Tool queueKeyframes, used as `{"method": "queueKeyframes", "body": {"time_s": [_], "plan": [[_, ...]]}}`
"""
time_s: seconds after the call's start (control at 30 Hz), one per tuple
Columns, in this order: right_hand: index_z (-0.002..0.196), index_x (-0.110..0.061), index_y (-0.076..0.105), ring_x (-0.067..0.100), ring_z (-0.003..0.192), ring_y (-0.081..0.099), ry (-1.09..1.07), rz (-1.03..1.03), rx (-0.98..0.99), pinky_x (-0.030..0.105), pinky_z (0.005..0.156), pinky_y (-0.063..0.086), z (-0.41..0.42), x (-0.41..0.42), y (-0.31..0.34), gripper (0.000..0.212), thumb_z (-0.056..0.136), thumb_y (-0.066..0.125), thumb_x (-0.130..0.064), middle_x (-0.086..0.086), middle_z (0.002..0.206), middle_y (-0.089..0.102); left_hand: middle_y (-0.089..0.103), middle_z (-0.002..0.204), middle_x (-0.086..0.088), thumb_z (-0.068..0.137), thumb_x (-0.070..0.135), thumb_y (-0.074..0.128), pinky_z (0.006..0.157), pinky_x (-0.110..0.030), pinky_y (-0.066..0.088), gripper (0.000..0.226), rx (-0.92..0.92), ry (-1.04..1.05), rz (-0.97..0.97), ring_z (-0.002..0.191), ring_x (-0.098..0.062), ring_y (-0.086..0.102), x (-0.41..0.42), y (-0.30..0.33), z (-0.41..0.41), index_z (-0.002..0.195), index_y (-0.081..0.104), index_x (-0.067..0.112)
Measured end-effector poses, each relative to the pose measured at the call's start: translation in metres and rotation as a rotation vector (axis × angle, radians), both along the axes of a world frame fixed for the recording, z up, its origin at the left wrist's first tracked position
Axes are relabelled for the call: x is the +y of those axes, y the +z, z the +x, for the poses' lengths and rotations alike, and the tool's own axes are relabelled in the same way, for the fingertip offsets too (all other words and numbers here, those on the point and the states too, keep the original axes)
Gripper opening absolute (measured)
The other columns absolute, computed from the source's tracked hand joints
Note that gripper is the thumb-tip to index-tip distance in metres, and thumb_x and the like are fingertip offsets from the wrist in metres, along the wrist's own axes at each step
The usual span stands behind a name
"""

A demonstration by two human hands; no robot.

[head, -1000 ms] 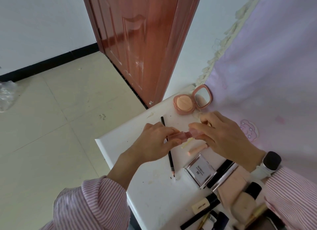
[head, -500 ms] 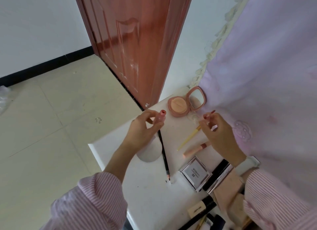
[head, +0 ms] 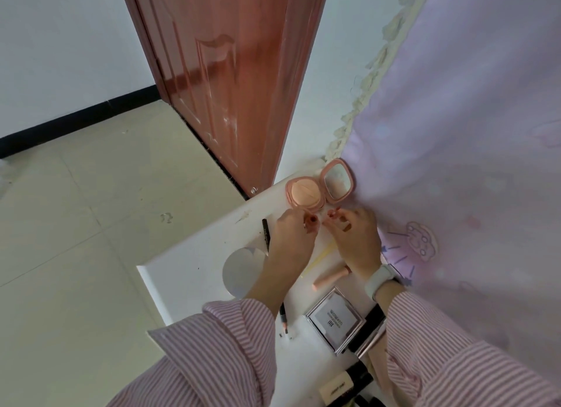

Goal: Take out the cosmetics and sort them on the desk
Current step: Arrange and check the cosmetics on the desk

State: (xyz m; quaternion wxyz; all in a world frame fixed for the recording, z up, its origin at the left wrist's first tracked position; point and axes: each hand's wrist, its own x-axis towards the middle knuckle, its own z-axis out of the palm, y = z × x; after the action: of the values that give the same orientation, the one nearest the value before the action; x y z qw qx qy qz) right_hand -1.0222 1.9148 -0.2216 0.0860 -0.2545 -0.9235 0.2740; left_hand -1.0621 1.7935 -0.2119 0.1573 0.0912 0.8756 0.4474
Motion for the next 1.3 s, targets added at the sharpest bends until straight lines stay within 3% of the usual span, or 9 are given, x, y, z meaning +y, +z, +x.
{"method": "queueKeyframes", "body": {"time_s": [0.13,0.3,0.5,0.73,0.87,0.93,1.1,1.3], "plan": [[0.095,-0.009,0.069,0.026,0.103,0.044,0.009,0.011,0.047,0.032,0.074,0.038,0.002,0.002,-0.002,0.028,0.074,0.073,-0.028,0.009,0.097,0.055,0.063,0.098,-0.009,0.086,0.013,0.061,0.079,-0.034,0.048,0.013,0.013,0.024,0.001,0.088,-0.022,0.059,0.008,0.001,0.003,0.097,0.064,0.006],[0.096,-0.010,0.070,0.026,0.098,0.044,0.067,0.063,0.027,0.025,0.074,0.033,0.010,0.002,-0.005,0.025,0.075,0.072,-0.025,0.009,0.094,0.055,0.062,0.100,-0.012,0.085,0.013,0.062,0.083,-0.040,0.047,0.017,0.011,0.031,-0.005,0.091,-0.026,0.058,0.007,0.002,0.006,0.100,0.062,0.004],[0.103,-0.013,0.068,0.029,0.104,0.042,-0.014,0.087,-0.055,0.034,0.077,0.038,0.002,0.005,-0.001,0.032,0.078,0.068,-0.034,0.013,0.097,0.055,0.062,0.094,-0.010,0.083,0.007,0.061,0.081,-0.039,0.045,0.008,0.009,0.019,-0.005,0.088,-0.026,0.057,0.005,0.002,0.008,0.091,0.062,0.007],[0.108,-0.008,0.064,0.032,0.105,0.045,0.008,0.063,-0.024,0.032,0.090,0.030,0.018,0.010,0.001,0.038,0.074,0.073,-0.022,0.015,0.103,0.058,0.052,0.104,-0.007,0.082,0.011,0.067,0.074,-0.020,0.039,0.016,0.036,0.023,-0.042,0.081,-0.018,0.053,0.004,0.002,0.008,0.097,0.067,0.011],[0.107,-0.008,0.064,0.031,0.104,0.045,0.020,0.023,-0.004,0.033,0.092,0.032,0.023,0.013,0.003,0.033,0.076,0.071,-0.016,0.013,0.103,0.059,0.050,0.112,-0.011,0.082,0.011,0.065,0.086,-0.037,0.045,0.018,0.023,0.001,-0.100,0.092,-0.027,0.055,0.008,0.005,0.002,0.100,0.063,0.006],[0.107,-0.009,0.064,0.029,0.105,0.044,0.034,0.017,-0.020,0.032,0.092,0.032,0.022,0.013,0.005,0.031,0.078,0.069,-0.015,0.012,0.104,0.058,0.053,0.113,-0.012,0.083,0.012,0.063,0.087,-0.037,0.044,0.020,0.025,-0.022,-0.133,0.097,-0.027,0.055,0.009,0.005,0.001,0.102,0.063,0.005],[0.108,-0.011,0.065,0.029,0.108,0.044,0.084,0.077,-0.086,0.029,0.094,0.030,0.028,0.014,0.007,0.026,0.083,0.058,-0.009,0.011,0.112,0.057,0.061,0.103,-0.014,0.087,0.012,0.056,0.069,-0.031,0.041,0.013,0.055,-0.048,-0.172,0.090,-0.028,0.057,0.015,0.006,-0.001,0.094,0.062,0.003],[0.094,-0.006,0.069,0.037,0.080,0.056,0.262,0.325,-0.111,0.032,0.080,0.029,0.038,0.022,0.012,0.021,0.075,0.060,-0.009,0.019,0.090,0.064,0.063,0.104,-0.011,0.083,0.015,0.061,0.078,-0.040,0.047,0.021,0.054,-0.061,-0.165,0.093,-0.029,0.057,0.020,0.006,0.000,0.102,0.063,0.006]]}}
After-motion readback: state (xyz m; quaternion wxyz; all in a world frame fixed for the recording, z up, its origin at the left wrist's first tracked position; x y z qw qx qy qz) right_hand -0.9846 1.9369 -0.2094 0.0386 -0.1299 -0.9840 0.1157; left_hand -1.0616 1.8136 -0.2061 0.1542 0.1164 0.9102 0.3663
